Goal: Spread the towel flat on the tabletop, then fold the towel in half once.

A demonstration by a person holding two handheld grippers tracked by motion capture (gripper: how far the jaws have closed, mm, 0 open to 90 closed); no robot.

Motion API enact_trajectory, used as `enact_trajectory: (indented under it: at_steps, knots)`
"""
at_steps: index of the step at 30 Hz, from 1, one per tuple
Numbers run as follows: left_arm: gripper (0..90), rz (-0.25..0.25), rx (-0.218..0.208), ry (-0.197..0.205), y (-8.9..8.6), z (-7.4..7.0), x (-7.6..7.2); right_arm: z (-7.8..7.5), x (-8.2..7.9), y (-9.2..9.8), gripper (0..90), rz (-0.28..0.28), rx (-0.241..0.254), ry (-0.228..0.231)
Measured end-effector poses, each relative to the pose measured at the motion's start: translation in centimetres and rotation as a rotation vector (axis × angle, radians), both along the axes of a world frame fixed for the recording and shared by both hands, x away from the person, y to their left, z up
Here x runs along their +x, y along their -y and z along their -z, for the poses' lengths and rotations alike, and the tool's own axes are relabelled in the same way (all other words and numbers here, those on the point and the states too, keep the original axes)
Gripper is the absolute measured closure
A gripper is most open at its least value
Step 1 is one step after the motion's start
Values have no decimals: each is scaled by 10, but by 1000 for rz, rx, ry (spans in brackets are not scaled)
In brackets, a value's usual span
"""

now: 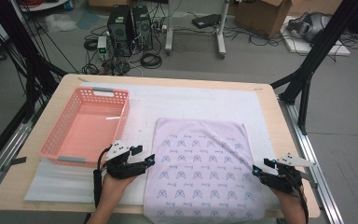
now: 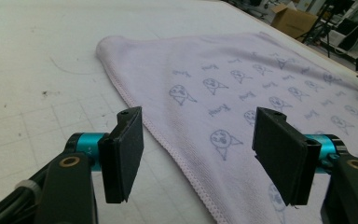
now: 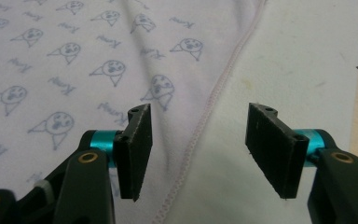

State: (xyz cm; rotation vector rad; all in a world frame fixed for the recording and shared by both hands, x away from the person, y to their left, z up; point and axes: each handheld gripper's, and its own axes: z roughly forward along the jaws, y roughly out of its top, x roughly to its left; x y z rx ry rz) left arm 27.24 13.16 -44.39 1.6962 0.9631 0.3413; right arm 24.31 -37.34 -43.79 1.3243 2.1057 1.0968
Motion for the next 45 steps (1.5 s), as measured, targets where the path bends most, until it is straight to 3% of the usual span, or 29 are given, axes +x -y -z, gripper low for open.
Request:
enact_trajectory:
  at_steps: [4,15,28,37,39,42,45]
  knots:
    - [342,10,-13,-3,1,0,-1,-1,2,0,320,9,2,13]
    - [343,12,-7,-1,1,-3,1,-2,0,-1,312,7,17,14]
    - [350,7,1,-38,3,1,7,2,6,-4,309,6,18,-11]
    - [384,-24,59,-58,18,0,31,2,17,-3,319,5,33,-25]
    - [406,-43,63,-84,19,3,39,0,22,-1,356,5,35,-29]
    - [422,-75,105,-127,21,4,50,-3,32,2,402,27,59,-34]
    - [437,-95,120,-127,24,5,58,-4,45,1,428,30,63,-59]
